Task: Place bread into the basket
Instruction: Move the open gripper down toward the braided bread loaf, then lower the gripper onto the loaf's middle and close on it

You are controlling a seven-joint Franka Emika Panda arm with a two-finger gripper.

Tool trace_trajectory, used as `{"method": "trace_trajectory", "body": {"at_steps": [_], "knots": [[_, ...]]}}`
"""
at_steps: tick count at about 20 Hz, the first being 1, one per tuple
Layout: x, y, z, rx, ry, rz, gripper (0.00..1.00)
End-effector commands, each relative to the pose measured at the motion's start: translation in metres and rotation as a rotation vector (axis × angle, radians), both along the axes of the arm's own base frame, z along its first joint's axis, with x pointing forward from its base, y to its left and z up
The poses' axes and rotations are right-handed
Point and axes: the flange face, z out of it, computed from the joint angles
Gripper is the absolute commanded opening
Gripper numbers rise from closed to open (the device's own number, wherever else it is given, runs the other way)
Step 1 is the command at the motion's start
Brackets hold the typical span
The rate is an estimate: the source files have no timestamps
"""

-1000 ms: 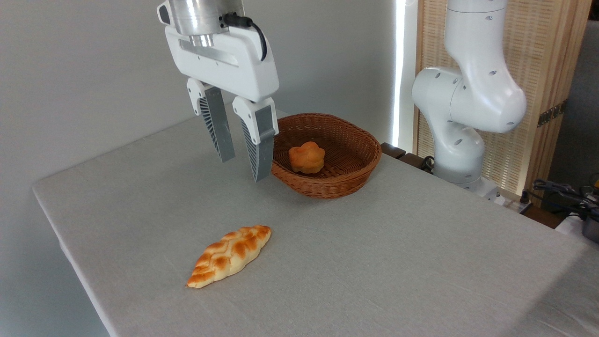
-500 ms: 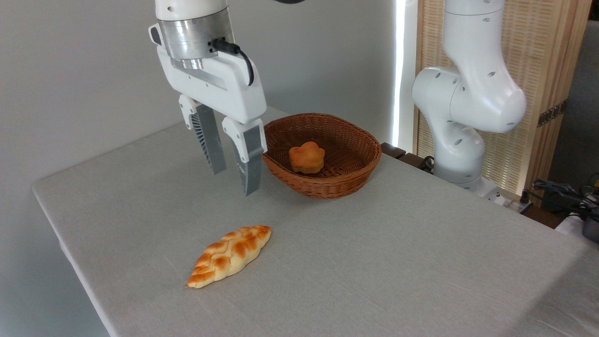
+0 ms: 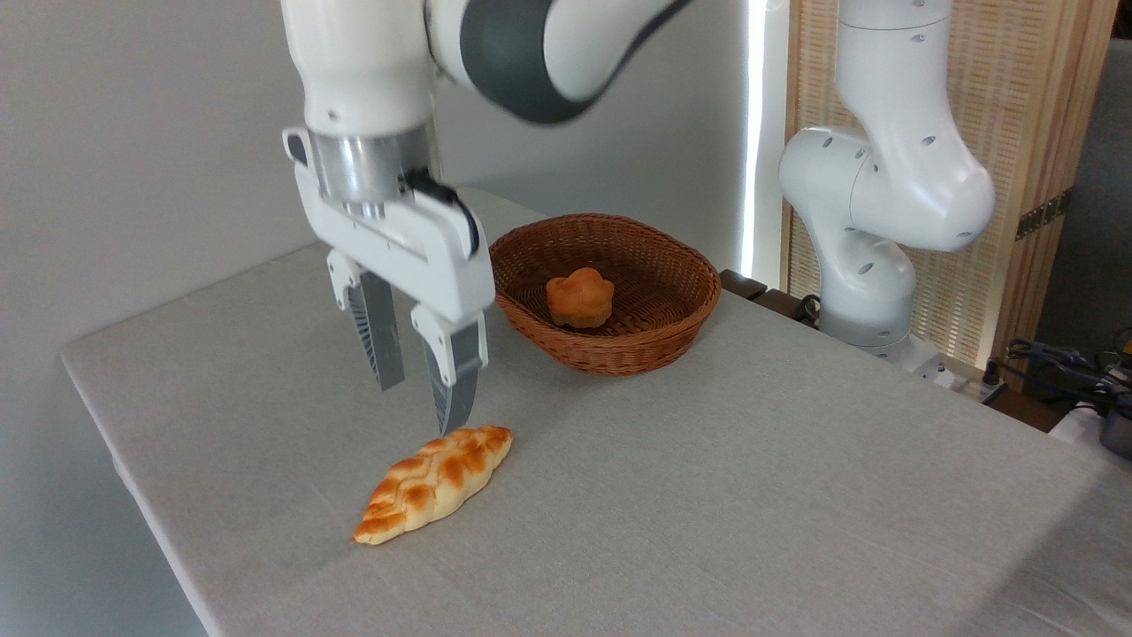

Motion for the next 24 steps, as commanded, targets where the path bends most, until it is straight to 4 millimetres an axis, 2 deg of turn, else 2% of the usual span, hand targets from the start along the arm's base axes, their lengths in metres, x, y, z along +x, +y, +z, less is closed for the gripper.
{"method": "trace_trajectory", "body": {"at_steps": [1,5,10,12,18,20,22,23,24], "knots": [[-0.005,-0.006,-0.032,-0.042,-0.014,0.062,1.0],[-0.01,-0.038,-0.066,-0.045,-0.006,0.057,1.0],[-0.014,-0.041,-0.1,-0.027,-0.001,0.051,1.0],[-0.016,-0.04,-0.106,-0.006,-0.007,0.039,1.0],[-0.016,-0.038,-0.107,0.035,-0.018,0.014,1.0],[-0.016,-0.04,-0.11,0.037,-0.016,0.01,0.96],[-0.018,-0.049,-0.116,0.037,-0.005,-0.005,0.81],[-0.018,-0.049,-0.117,0.037,-0.004,-0.007,0.68],[-0.018,-0.049,-0.117,0.037,-0.004,-0.007,0.61]]}}
